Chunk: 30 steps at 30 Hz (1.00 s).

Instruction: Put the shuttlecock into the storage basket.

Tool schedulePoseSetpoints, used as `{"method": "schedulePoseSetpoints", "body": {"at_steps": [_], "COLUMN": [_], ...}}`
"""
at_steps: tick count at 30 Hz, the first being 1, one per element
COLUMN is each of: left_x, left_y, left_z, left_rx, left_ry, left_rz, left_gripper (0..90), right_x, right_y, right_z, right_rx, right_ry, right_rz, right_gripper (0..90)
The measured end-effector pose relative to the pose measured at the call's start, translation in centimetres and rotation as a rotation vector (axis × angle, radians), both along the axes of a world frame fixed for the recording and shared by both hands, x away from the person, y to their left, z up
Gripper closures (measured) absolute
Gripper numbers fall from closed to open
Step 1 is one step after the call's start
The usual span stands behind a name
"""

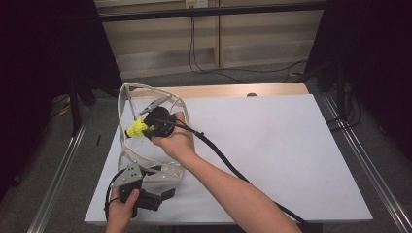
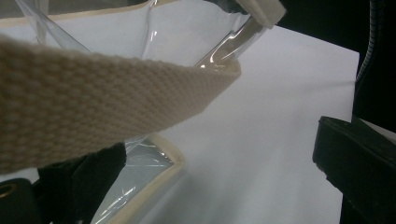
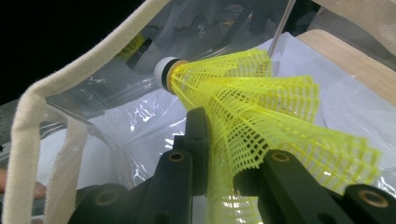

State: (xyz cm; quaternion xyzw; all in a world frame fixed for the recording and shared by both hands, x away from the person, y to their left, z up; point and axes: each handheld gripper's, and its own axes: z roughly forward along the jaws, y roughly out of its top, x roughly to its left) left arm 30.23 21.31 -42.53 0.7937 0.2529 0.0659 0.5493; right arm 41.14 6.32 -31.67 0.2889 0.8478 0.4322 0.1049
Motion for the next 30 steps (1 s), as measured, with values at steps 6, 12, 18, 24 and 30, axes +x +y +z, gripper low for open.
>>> {"method": "schedulePoseSetpoints", "body": {"at_steps": [6,12,18,24,30], "left_x": [0.0,0.0,0.0,0.0,0.0], "left_y": [0.0,0.0,0.0,0.0,0.1], "left_z": [0.0,0.0,0.0,0.0,-0.1], "left_rx": [-0.003,-0.003,-0.001,-0.002,-0.001], "left_ry": [-0.002,-0.005,-0.007,-0.004,-0.004], "left_rz": [-0.003,-0.001,-0.002,0.001,-0.003], "left_gripper": [2.7,2.8,2.9,2.9,2.9], "right_x": [0.0,0.2,0.6,0.9,1.1], "right_y": [0.4,0.7,1.0,1.2,1.2], "right_z": [-0.2,-0.7,-1.6,-2.3,-2.8], "right_rx": [-0.002,0.000,-0.005,-0.013,-0.013], "right_ry": [0.002,0.010,0.030,0.042,0.049], "right_rz": [-0.003,-0.005,-0.009,-0.012,-0.015], "right_gripper": [79.2,79.1,79.1,79.1,79.0]}}
